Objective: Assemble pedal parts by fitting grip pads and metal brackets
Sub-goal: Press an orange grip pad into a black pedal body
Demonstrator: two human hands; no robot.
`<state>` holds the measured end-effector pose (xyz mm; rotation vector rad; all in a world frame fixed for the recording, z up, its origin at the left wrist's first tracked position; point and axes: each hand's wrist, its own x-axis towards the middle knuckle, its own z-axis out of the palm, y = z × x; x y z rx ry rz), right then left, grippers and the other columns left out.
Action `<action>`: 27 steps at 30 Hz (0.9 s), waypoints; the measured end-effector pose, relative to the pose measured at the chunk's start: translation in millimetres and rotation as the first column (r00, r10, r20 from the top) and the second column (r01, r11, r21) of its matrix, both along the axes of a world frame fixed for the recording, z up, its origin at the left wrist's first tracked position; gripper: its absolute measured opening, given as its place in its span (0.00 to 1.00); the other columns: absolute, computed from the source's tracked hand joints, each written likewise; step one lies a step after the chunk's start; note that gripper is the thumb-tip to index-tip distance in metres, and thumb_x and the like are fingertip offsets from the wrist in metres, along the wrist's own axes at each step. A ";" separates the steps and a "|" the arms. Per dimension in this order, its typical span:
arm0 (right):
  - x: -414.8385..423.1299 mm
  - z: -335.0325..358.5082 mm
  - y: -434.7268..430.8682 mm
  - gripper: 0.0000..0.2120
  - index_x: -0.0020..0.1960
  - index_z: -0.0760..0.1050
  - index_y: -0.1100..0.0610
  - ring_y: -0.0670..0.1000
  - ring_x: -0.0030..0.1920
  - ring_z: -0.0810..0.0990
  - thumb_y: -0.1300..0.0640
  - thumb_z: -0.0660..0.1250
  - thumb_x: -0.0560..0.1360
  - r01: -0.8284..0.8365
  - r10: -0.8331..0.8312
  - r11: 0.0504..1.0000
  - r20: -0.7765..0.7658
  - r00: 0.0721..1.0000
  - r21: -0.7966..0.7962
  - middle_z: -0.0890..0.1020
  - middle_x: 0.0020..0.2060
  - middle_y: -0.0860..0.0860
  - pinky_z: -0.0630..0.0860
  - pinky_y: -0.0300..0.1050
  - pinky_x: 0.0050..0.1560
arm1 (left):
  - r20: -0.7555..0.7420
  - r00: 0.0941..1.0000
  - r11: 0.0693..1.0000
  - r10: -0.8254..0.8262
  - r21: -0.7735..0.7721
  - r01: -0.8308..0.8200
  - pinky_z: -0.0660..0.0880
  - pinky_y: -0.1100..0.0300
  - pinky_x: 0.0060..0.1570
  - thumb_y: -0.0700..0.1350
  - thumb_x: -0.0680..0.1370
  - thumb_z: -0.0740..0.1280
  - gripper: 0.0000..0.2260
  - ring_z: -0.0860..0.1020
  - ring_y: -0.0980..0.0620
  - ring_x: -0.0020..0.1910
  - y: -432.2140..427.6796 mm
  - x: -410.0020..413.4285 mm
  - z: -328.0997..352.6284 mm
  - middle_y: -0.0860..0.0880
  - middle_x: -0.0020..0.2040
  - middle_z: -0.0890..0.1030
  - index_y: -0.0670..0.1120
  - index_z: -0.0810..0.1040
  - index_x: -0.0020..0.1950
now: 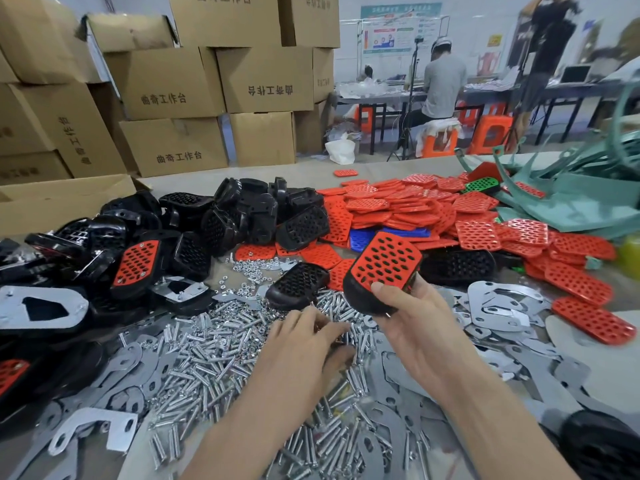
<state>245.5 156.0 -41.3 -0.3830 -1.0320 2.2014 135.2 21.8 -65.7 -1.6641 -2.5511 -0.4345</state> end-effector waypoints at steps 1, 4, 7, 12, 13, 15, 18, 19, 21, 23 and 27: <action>-0.6 -0.5 -0.5 0.20 0.69 0.73 0.63 0.57 0.61 0.84 0.73 0.63 0.78 -0.010 0.010 1.000 0.012 1.000 0.014 0.84 0.61 0.61 0.79 0.50 0.63 | 0.007 1.000 1.000 -0.004 0.004 0.004 0.60 0.61 0.60 0.64 0.81 0.53 0.22 0.64 0.58 0.61 0.6 -0.1 0.7 0.60 0.60 0.68 0.62 0.70 0.73; -1.7 -0.8 -1.9 0.21 0.69 0.72 0.64 0.56 0.59 0.85 0.76 0.61 0.78 -0.028 0.027 0.999 0.018 0.999 0.036 0.85 0.58 0.60 0.81 0.49 0.60 | -0.009 1.000 1.000 -0.019 0.007 0.020 0.60 0.62 0.58 0.62 0.80 0.51 0.21 0.64 0.59 0.58 0.9 1.2 3.2 0.63 0.56 0.66 0.61 0.73 0.69; -1.8 0.3 -3.7 0.20 0.68 0.73 0.64 0.56 0.58 0.86 0.77 0.61 0.78 -0.050 0.049 0.998 0.018 0.999 0.030 0.85 0.58 0.60 0.83 0.45 0.52 | -0.039 0.998 0.998 -0.039 0.057 0.041 0.61 0.62 0.57 0.59 0.83 0.55 0.15 0.67 0.58 0.57 -1.8 2.8 2.1 0.61 0.56 0.70 0.59 0.75 0.65; -2.0 -0.3 -4.3 0.22 0.67 0.72 0.64 0.58 0.59 0.85 0.79 0.58 0.77 -0.084 0.084 0.996 0.014 0.996 0.023 0.85 0.59 0.63 0.84 0.47 0.51 | -0.082 0.996 0.992 -0.033 0.121 0.042 0.66 0.60 0.54 0.53 0.82 0.58 0.11 0.73 0.55 0.53 -2.3 6.6 3.9 0.57 0.53 0.76 0.54 0.77 0.57; -1.5 -0.8 -3.7 0.23 0.68 0.71 0.65 0.60 0.61 0.84 0.80 0.57 0.77 -0.089 0.089 0.996 0.013 0.996 0.018 0.84 0.60 0.64 0.84 0.49 0.53 | -0.071 0.997 0.990 -0.021 0.137 0.030 0.65 0.62 0.53 0.53 0.81 0.58 0.10 0.73 0.56 0.51 -2.4 6.7 4.8 0.58 0.52 0.76 0.53 0.77 0.56; -0.4 -1.3 -2.0 0.24 0.69 0.71 0.65 0.61 0.62 0.84 0.79 0.57 0.76 -0.094 0.094 0.995 0.020 0.995 0.014 0.83 0.61 0.65 0.84 0.51 0.54 | -0.004 1.000 0.982 0.006 0.188 -0.005 0.63 0.67 0.50 0.54 0.81 0.57 0.09 0.70 0.61 0.48 -2.7 4.9 6.8 0.61 0.51 0.75 0.55 0.76 0.56; 0.2 -1.2 1.0 0.21 0.66 0.74 0.63 0.60 0.60 0.85 0.77 0.59 0.77 -0.076 0.076 0.997 0.045 0.996 0.009 0.84 0.60 0.63 0.84 0.53 0.54 | 0.236 0.971 0.932 0.048 0.339 -0.128 0.72 0.70 0.45 0.57 0.79 0.56 0.10 0.75 0.66 0.44 -4.3 0.9 12.1 0.63 0.45 0.76 0.57 0.75 0.53; 0.1 -1.0 1.6 0.21 0.66 0.74 0.63 0.60 0.60 0.85 0.76 0.60 0.77 -0.067 0.067 0.998 0.051 0.996 0.003 0.84 0.60 0.63 0.83 0.54 0.55 | 0.318 0.947 0.897 0.036 0.409 -0.171 0.74 0.69 0.43 0.57 0.79 0.57 0.08 0.77 0.65 0.43 -5.3 0.2 14.0 0.62 0.43 0.78 0.58 0.75 0.51; 0.1 -0.3 1.7 0.20 0.67 0.74 0.62 0.61 0.61 0.84 0.75 0.61 0.78 -0.063 0.062 0.998 0.059 0.996 -0.001 0.84 0.60 0.62 0.83 0.53 0.54 | 0.428 0.904 0.825 -0.030 0.520 -0.219 0.75 0.68 0.42 0.57 0.80 0.60 0.06 0.79 0.62 0.44 -7.3 1.8 18.7 0.61 0.42 0.80 0.60 0.75 0.49; 0.3 0.4 0.0 0.20 0.68 0.75 0.62 0.60 0.60 0.85 0.74 0.62 0.79 -0.078 0.076 0.997 0.070 0.995 0.023 0.85 0.60 0.61 0.84 0.51 0.53 | 0.453 0.887 0.793 -0.087 0.570 -0.213 0.74 0.70 0.43 0.57 0.80 0.61 0.05 0.80 0.62 0.46 -8.7 5.6 22.2 0.64 0.46 0.81 0.61 0.76 0.49; -0.6 0.0 -3.4 0.19 0.67 0.75 0.63 0.58 0.55 0.87 0.74 0.62 0.78 -0.096 0.091 0.993 0.067 0.994 0.070 0.85 0.58 0.62 0.85 0.49 0.51 | 0.390 0.916 0.799 -0.090 0.577 -0.168 0.72 0.72 0.44 0.60 0.80 0.59 0.06 0.79 0.63 0.47 -7.9 9.4 21.7 0.67 0.49 0.79 0.63 0.74 0.49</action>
